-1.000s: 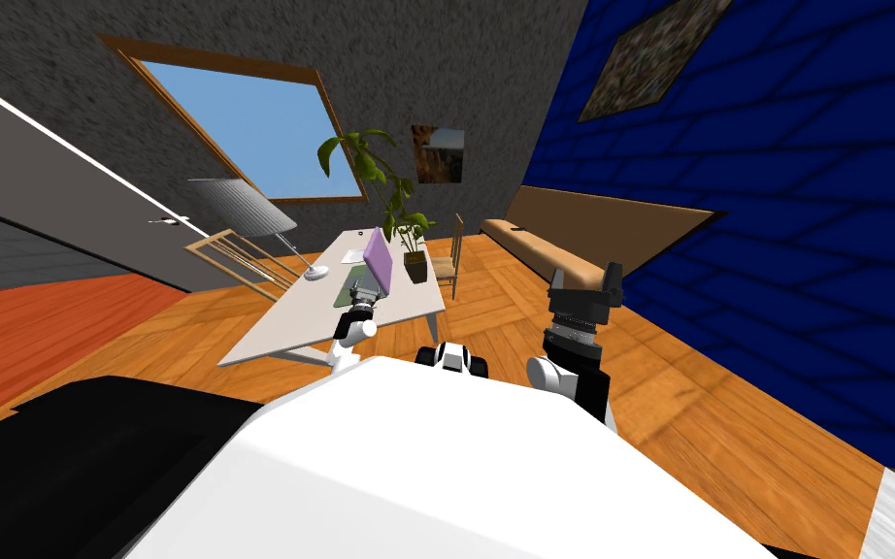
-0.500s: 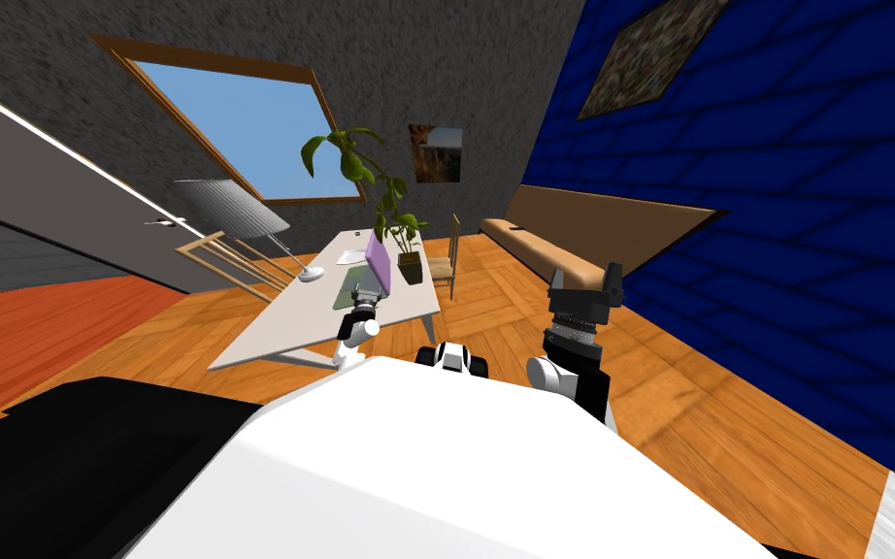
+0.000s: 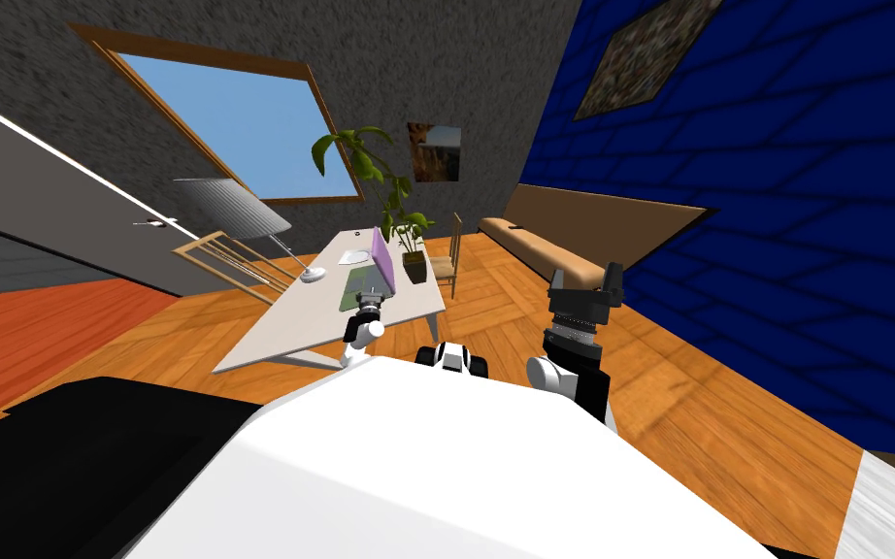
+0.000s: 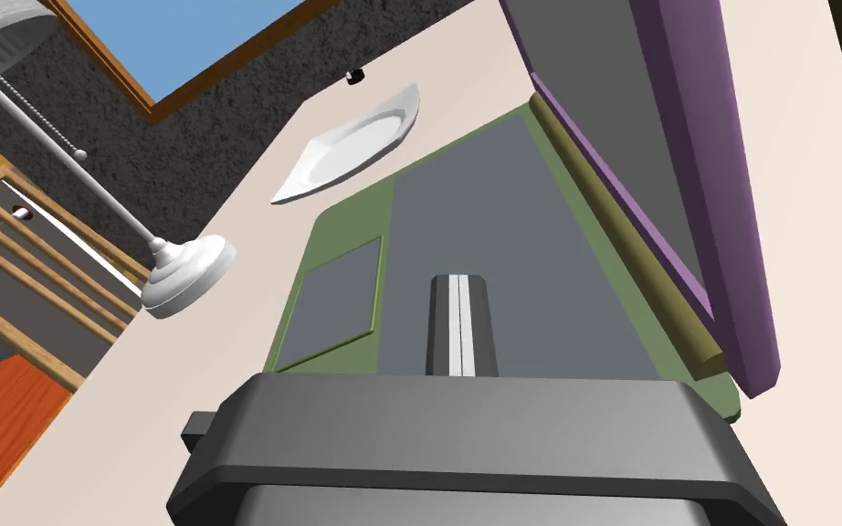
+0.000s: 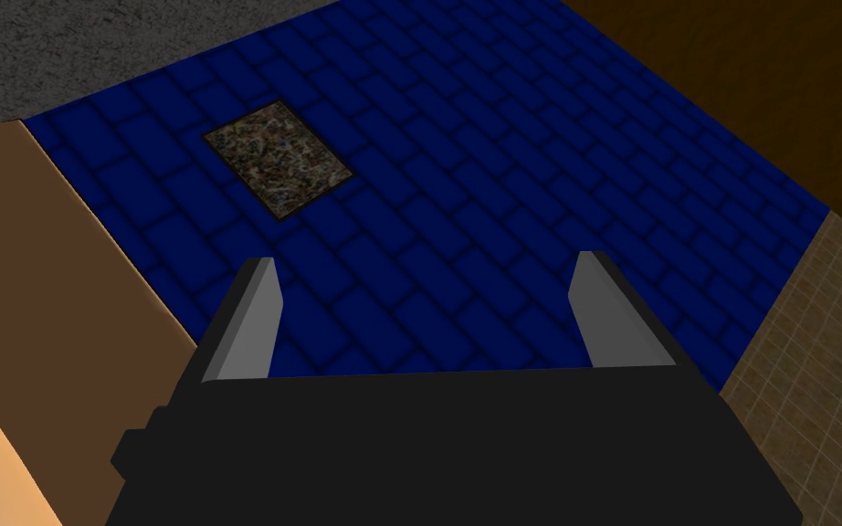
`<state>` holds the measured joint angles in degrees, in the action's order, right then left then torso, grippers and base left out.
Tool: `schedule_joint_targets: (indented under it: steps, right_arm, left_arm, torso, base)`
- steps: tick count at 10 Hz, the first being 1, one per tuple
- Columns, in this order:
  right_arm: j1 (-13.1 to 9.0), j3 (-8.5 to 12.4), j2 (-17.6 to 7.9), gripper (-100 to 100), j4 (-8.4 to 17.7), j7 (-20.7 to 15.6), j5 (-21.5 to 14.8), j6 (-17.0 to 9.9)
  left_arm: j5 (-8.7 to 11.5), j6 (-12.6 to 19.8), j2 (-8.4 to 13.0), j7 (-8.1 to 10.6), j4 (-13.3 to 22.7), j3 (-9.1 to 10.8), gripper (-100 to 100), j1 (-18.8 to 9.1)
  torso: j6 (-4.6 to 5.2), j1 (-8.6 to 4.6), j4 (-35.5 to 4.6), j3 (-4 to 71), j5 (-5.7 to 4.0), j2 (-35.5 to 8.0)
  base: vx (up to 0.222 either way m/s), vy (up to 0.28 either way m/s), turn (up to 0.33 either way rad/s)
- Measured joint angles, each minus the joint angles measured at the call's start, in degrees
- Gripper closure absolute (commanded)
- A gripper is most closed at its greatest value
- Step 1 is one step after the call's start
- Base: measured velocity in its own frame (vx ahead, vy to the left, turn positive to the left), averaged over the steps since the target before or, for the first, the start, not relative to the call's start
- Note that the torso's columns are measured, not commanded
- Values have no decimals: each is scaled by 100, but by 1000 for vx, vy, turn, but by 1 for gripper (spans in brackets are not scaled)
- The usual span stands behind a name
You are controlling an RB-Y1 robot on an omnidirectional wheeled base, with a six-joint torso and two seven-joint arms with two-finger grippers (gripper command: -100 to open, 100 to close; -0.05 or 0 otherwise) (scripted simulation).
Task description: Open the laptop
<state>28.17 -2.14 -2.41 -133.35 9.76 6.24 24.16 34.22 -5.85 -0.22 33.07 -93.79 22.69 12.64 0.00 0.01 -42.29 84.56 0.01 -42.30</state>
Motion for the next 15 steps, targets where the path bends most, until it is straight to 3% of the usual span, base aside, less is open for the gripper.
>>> schedule_joint_targets:
  steps: [5, 6, 9, 15]
  right_arm:
    - [0, 0, 0, 0, 0, 0, 0, 0]
    - [1, -1, 1, 0, 0, 0, 0, 0]
    - [0, -2, 2, 0, 0, 0, 0, 0]
    - [-1, -3, 3, 0, 0, 0, 0, 0]
  left_arm:
    - [452, -336, -227, 453, 151, -185, 100, -6]
    - [463, -352, -230, 475, 155, -189, -100, -6]
    - [460, -367, 253, 513, 166, -212, -100, -26]
    - [423, -304, 941, 674, -26, -313, -100, -8]
  torso:
    - [0, 2, -1, -2, 0, -3]
    - [-1, -11, 1, 3, -3, 5]
    - [0, -15, -1, -1, -5, -2]
    - [1, -29, -2, -5, -9, -8]
  base:
    - [-38, 70, -37]
    - [-26, -14, 4]
    - [-46, -63, 3]
    - [-70, -148, 18]
